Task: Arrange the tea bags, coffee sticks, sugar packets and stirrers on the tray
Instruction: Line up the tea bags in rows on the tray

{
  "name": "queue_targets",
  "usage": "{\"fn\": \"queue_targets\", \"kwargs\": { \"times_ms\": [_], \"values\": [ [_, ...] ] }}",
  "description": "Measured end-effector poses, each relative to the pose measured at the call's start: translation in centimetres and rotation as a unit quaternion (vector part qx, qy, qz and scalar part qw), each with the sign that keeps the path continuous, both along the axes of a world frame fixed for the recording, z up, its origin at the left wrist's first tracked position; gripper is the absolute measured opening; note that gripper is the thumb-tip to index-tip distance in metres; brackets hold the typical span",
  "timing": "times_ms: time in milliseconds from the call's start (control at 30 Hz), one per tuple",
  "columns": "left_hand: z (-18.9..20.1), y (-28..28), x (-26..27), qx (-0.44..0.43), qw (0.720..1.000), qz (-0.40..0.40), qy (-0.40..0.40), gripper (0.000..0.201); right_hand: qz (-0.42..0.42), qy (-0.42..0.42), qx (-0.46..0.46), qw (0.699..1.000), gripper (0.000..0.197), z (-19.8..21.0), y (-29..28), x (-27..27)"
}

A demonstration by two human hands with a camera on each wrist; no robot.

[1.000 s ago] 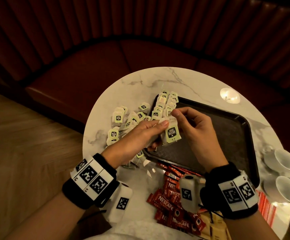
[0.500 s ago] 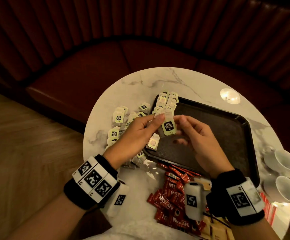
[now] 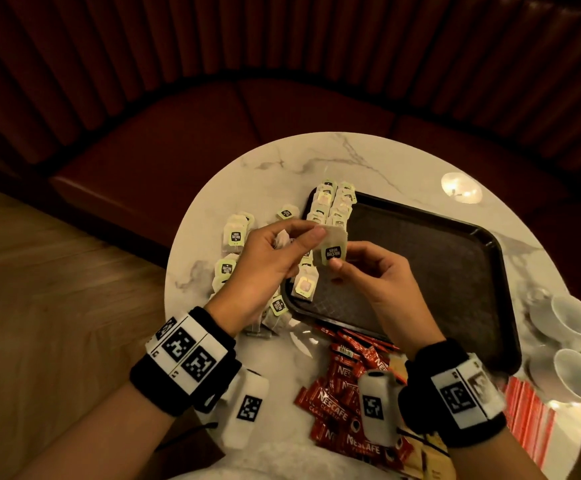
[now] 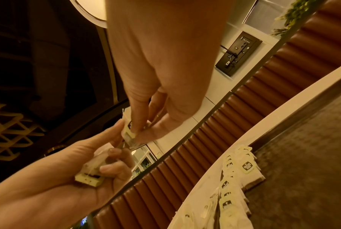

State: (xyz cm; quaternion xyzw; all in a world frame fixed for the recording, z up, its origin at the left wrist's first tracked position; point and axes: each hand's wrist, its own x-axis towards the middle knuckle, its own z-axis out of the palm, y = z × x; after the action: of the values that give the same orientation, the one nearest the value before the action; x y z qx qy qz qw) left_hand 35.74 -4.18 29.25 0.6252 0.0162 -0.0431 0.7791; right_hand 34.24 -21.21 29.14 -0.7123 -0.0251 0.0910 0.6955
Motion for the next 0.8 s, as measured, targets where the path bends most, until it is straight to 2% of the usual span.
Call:
{"fn": "queue_targets", "kwargs": {
  "times_ms": [100,233,333,400,467,567,700,800],
  "values": [
    [-0.6,0.1,0.1,0.005,1.000,-0.013,0.012,0.026,0.004,0.014,-0.004,1.000,0.019,-0.4,0.0,0.5],
    [-1.5,0.1,0.3,0.019,1.000,0.001,0.011,0.014,0.021,0.047,-0.003,0.999,0.020,-1.2,0.0,1.0],
    [-1.9,0.3,0.5,0.017,0.999,0.007,0.028,0.022,0.020,0.077,-0.038,0.996,0.017,-2.2,-0.1,1.6],
    [-2.3,0.5,0.6,0.003,0.997,0.012,0.070,0.026,-0.027,0.123,-0.018,0.992,0.012,-3.2,-0.4,2.8],
    [-2.8,0.9,0.8,-0.039,0.987,0.035,0.149,0.024,-0.091,0.161,-0.003,0.983,0.012,-4.5,-1.2,4.5],
    [-3.6,1.5,1.0,-0.052,0.970,0.056,0.229,0.028,-0.120,0.170,-0.067,0.976,0.011,-7.2,-2.3,7.5],
    [-4.2,1.7,0.8,-0.036,0.970,0.041,0.238,0.029,-0.121,0.183,-0.144,0.965,0.013,-10.6,-2.7,10.5],
    [-4.5,1.9,0.6,-0.033,0.972,0.041,0.228,0.026,-0.120,0.199,-0.159,0.959,0.009,-12.2,-2.2,11.8]
  ]
}}
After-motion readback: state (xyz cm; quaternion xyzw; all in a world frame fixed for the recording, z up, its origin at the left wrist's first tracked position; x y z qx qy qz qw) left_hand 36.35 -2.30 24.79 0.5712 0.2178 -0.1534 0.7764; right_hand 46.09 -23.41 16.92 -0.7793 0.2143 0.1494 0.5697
